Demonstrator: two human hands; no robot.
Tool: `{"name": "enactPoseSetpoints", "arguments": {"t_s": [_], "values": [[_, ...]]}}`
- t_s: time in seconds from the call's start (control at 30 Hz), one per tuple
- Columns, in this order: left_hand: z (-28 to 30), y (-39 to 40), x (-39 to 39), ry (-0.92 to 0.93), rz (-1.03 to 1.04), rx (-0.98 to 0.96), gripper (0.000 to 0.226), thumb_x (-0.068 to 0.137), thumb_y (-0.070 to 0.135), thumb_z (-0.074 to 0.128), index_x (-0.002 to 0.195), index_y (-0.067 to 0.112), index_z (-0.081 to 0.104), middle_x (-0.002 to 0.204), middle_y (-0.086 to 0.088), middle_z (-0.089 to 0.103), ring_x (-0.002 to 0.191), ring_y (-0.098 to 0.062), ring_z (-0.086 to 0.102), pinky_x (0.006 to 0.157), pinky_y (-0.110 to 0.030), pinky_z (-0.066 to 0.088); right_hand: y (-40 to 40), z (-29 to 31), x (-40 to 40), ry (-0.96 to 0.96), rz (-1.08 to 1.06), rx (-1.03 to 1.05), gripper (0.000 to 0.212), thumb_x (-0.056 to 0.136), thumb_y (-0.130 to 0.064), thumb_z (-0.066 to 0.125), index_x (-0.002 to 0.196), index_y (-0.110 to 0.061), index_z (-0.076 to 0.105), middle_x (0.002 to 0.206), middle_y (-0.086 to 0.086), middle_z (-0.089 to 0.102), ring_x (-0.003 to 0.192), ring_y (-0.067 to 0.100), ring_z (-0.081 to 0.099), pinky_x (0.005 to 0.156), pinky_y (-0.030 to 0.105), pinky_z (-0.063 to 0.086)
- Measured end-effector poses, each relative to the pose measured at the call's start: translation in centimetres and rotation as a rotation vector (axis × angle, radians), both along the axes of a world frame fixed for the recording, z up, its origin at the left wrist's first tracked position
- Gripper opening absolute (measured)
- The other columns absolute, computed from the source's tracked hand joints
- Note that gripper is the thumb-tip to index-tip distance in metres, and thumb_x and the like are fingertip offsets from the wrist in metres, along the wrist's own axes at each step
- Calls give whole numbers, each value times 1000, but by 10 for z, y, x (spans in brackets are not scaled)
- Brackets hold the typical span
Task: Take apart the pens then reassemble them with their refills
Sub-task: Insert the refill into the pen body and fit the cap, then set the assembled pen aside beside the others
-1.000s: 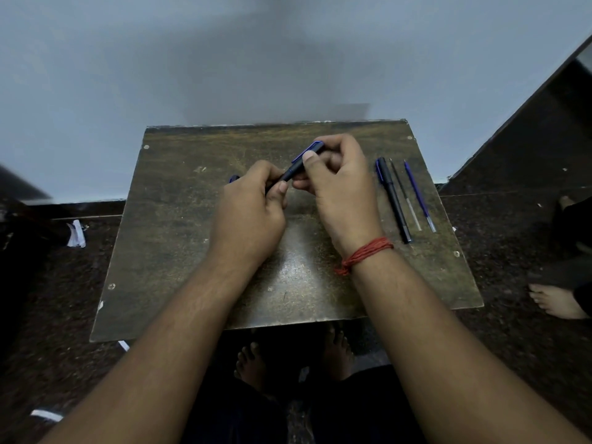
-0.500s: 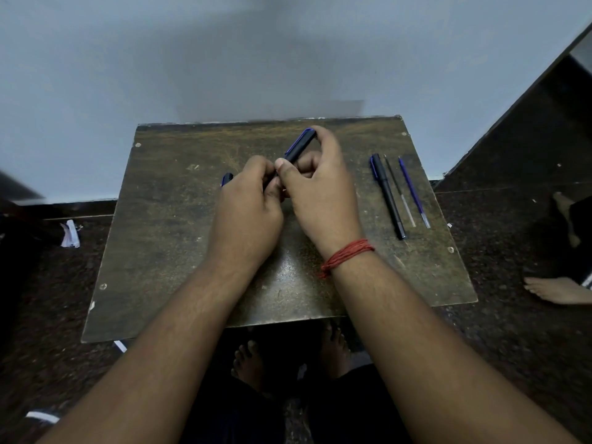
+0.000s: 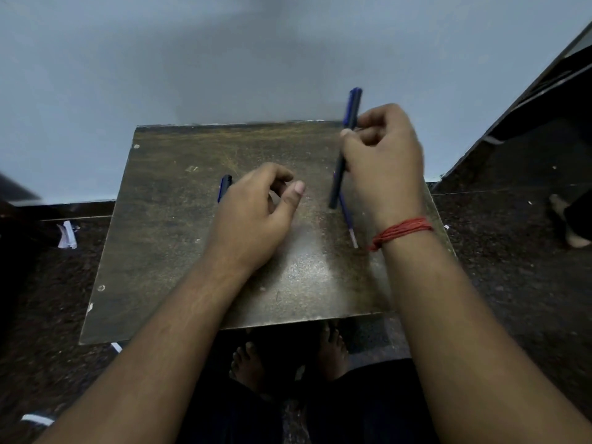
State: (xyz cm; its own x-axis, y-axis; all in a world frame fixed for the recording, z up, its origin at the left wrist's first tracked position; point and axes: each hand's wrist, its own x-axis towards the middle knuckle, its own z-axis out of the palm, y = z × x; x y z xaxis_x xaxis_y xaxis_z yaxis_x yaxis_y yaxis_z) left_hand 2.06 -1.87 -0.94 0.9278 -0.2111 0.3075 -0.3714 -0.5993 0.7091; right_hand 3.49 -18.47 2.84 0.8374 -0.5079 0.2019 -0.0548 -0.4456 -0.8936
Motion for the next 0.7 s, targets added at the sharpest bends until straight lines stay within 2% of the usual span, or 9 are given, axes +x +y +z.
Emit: {"name": "enactPoseSetpoints", "arguments": {"t_s": [0.07, 0.1, 0.17, 0.27, 0.37, 0.47, 0.7], "values": [[-1, 7, 5, -5, 68, -22, 18, 96, 33, 58, 102, 17, 67, 87, 9, 65, 73, -4, 58, 64, -27, 47, -22, 6, -1, 51, -19, -220, 12, 87, -19, 65, 98, -20, 59, 84, -5, 66, 83, 16, 64, 75, 23, 46], [0, 9, 7, -5, 105, -34, 14, 96, 29, 59, 98, 18, 67, 84, 9, 65, 73, -4, 58, 64, -27, 46, -32, 4, -1, 106, -18, -302, 13, 87, -18, 63, 100, -18, 61, 91, -1, 68, 89, 18, 63, 75, 22, 42], [0, 14, 11, 9, 175, -63, 9, 95, 25, 59, 94, 19, 66, 80, 10, 64, 72, -7, 58, 65, -28, 46, -42, -7, -1, 238, 4, -424, 13, 88, -16, 61, 101, -13, 61, 100, 7, 68, 97, 24, 61, 76, 24, 40], [1, 22, 14, 40, 282, -94, 8, 95, 24, 59, 91, 22, 66, 78, 11, 64, 74, -8, 60, 68, -26, 46, -40, -20, 0, 357, 68, -564, 12, 89, -15, 59, 98, -9, 62, 103, 12, 65, 98, 30, 59, 79, 32, 46], [2, 29, 17, 75, 373, -118, 8, 94, 25, 59, 88, 25, 64, 75, 16, 61, 70, 3, 57, 64, -15, 41, -34, -22, -2, 380, 106, -601, 14, 91, -12, 58, 105, -7, 58, 108, 14, 61, 92, 28, 52, 73, 29, 35], [1, 32, 18, 98, 419, -123, 7, 93, 26, 60, 88, 26, 64, 73, 17, 60, 67, 7, 55, 57, -3, 34, -31, -23, -5, 398, 125, -647, 17, 90, -9, 56, 108, -8, 56, 111, 16, 60, 99, 33, 57, 71, 29, 31], [3, 34, 18, 117, 439, -117, 8, 93, 28, 59, 89, 25, 65, 73, 17, 60, 66, 7, 54, 55, -2, 34, -29, -22, -6, 464, 138, -673, 22, 89, -6, 55, 111, -9, 54, 112, 16, 62, 106, 36, 57, 71, 32, 34]]}}
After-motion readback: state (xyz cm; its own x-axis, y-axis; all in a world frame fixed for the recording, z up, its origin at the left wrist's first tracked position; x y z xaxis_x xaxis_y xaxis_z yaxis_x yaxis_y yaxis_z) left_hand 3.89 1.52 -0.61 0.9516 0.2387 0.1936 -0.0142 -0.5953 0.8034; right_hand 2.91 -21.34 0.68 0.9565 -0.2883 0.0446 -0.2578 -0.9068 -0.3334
